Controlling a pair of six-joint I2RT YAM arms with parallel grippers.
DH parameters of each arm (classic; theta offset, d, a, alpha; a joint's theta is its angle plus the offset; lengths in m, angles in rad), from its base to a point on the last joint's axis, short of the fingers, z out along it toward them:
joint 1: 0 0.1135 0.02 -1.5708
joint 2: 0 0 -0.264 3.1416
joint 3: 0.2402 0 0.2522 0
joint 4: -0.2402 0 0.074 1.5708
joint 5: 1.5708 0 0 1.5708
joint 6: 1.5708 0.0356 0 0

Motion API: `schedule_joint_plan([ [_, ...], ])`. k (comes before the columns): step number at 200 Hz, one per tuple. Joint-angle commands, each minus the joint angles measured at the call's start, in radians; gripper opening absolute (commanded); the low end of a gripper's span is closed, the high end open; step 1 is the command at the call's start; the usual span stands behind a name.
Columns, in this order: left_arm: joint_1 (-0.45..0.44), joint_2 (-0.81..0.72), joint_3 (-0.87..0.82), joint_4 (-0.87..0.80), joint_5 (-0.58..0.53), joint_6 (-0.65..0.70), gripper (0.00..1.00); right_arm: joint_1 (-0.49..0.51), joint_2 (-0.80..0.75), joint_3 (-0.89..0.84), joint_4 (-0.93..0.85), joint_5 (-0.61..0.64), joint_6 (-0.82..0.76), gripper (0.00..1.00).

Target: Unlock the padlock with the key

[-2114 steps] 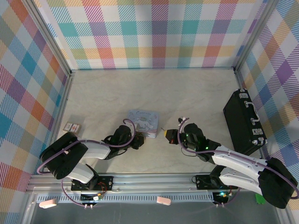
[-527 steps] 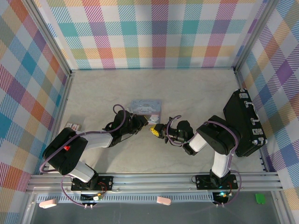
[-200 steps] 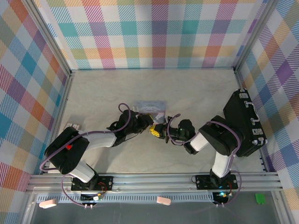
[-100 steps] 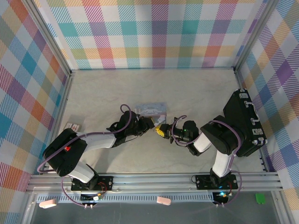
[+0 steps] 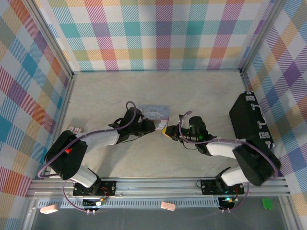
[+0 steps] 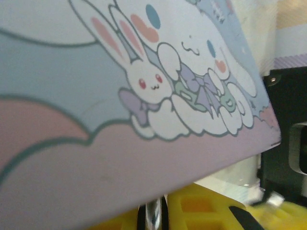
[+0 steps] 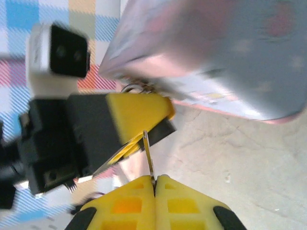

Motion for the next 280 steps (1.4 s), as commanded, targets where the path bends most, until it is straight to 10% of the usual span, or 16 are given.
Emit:
schedule_joint_plan([
  [1, 0.007, 0.058, 0.041, -0.127, -0.019, 0.119, 0.03, 0.048, -0.104, 0.065, -0.399, 0.040, -0.415, 0.00],
  [65, -0.034, 0.136, 0.040, -0.190, -0.088, 0.212, 0.08, 0.094, -0.217, 0.084, -0.525, 0.042, -0.680, 0.00],
  [107, -0.039, 0.092, -0.028, -0.173, -0.095, 0.231, 0.32, 0.119, -0.248, 0.117, -0.596, 0.028, -0.779, 0.00],
  [170, -0.047, -0.382, -0.281, -0.122, -0.119, 0.326, 0.48, 0.130, -0.219, 0.186, -0.675, 0.014, -0.856, 0.00],
  [223, -0.051, -0.730, -0.360, 0.000, 0.094, 0.451, 0.50, 0.203, -0.132, 0.238, -0.612, -0.019, -0.865, 0.00],
  [280, -0.053, -0.650, -0.301, 0.046, 0.279, 0.499, 0.44, 0.260, -0.116, 0.270, -0.578, -0.066, -0.880, 0.00],
])
